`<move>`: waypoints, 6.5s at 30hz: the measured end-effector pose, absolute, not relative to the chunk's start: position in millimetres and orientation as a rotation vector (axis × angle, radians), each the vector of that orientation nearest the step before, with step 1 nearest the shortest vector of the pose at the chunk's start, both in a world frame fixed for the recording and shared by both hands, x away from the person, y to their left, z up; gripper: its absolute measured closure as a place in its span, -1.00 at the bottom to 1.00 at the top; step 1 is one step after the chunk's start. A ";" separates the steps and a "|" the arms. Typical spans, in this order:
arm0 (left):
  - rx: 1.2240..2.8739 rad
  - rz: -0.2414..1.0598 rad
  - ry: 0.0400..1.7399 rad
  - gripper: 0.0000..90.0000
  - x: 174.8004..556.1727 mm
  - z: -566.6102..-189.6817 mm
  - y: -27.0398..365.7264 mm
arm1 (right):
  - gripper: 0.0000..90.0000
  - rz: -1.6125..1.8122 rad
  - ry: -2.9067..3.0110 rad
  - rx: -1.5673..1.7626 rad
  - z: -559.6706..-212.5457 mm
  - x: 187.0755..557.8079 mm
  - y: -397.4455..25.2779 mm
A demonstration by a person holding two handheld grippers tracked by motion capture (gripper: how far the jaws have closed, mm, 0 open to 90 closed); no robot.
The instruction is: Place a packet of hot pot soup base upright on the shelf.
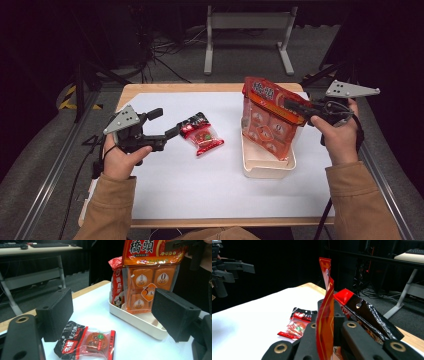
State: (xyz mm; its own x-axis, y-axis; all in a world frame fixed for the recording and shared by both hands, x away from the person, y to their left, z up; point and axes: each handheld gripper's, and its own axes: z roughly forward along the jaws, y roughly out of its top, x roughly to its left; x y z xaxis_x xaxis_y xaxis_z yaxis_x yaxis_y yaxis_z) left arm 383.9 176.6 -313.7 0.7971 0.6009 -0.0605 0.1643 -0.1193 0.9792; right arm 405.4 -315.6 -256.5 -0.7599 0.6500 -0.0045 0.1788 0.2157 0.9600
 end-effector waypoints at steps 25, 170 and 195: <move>1.688 0.412 0.684 -0.87 399.5 -324.4 177.3 | 0.98 1.584 2.177 0.797 -293.1 409.4 -312.0; 1.908 0.185 0.910 1.00 497.7 -407.9 155.2 | -0.01 1.338 2.062 1.015 -338.7 368.3 -406.4; 1.965 0.372 0.600 1.00 424.1 -323.3 143.0 | -0.01 1.368 2.073 1.005 -337.6 367.6 -407.3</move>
